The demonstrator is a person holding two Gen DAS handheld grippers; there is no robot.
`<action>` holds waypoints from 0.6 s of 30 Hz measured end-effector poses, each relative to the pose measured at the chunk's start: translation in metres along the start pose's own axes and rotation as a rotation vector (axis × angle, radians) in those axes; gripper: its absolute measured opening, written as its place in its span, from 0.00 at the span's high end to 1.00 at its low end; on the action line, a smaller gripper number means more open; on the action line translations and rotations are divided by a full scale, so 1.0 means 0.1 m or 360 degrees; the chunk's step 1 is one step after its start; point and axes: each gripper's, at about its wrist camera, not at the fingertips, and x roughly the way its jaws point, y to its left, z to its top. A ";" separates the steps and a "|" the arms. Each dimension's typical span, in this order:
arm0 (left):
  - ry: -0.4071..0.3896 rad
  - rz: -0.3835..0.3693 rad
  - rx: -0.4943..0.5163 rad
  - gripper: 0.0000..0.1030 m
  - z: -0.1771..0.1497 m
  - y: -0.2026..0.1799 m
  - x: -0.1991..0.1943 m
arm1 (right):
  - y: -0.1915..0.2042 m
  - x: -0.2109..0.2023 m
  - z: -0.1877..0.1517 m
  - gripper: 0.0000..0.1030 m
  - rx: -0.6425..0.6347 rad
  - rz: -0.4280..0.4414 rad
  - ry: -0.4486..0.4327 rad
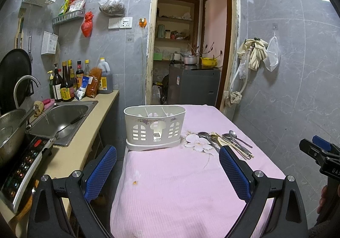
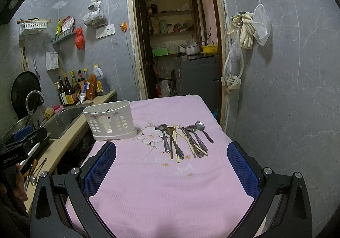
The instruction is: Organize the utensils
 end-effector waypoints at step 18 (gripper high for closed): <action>0.0149 -0.0013 -0.0023 0.05 -0.14 0.14 0.20 | 0.17 0.09 -0.15 0.01 0.0001 -0.0035 0.0129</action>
